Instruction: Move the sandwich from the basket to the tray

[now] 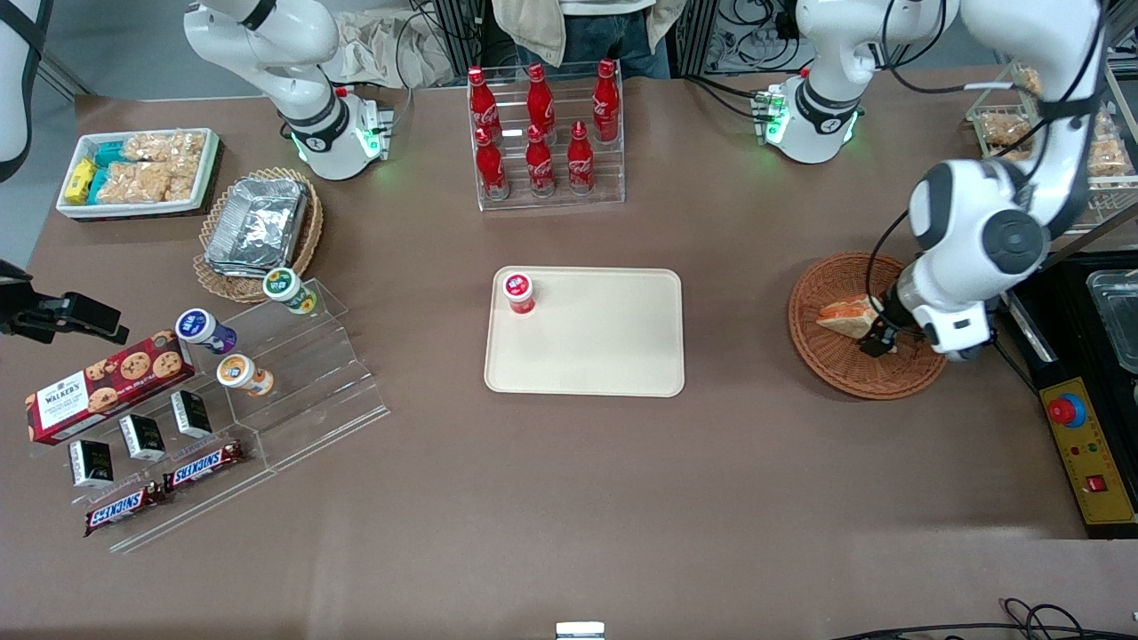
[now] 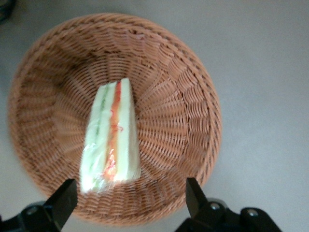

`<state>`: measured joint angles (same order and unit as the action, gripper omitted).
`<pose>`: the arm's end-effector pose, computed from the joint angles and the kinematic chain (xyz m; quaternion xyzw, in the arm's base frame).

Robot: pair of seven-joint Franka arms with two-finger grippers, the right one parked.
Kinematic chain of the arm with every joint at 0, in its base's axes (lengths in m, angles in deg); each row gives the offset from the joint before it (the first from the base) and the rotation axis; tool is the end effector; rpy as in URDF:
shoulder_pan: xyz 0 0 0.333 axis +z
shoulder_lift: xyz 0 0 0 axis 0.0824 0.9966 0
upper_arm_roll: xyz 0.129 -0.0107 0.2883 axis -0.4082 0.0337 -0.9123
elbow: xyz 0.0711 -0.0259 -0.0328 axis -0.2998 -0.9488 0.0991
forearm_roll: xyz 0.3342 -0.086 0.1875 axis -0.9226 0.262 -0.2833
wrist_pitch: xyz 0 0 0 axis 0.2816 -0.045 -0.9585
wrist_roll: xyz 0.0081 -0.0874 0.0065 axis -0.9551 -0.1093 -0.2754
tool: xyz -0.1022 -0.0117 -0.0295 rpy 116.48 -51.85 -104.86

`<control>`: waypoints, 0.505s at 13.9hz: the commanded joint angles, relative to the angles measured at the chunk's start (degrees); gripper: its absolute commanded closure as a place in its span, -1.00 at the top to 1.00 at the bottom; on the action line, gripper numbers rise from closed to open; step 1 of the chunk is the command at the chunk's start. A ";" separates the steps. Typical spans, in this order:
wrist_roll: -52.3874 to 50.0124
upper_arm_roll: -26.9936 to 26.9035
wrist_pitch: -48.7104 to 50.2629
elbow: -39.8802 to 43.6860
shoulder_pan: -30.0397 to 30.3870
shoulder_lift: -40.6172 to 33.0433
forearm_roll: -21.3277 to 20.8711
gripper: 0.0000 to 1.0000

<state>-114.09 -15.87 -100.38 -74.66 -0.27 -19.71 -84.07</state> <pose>0.5302 -0.0276 0.3467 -0.8670 -0.4941 0.0441 0.0469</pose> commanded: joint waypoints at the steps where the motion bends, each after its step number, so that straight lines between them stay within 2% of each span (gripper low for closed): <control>1: -0.56 0.11 11.80 8.02 -0.10 -1.56 -0.35 1.00; 3: 0.06 -0.06 13.50 6.47 0.25 -6.20 -0.44 1.00; 7: 0.50 -1.38 9.38 -1.97 0.60 -12.64 -0.18 1.00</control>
<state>-114.02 -16.60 -88.17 -71.13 0.02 -28.33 -84.17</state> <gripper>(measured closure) 0.000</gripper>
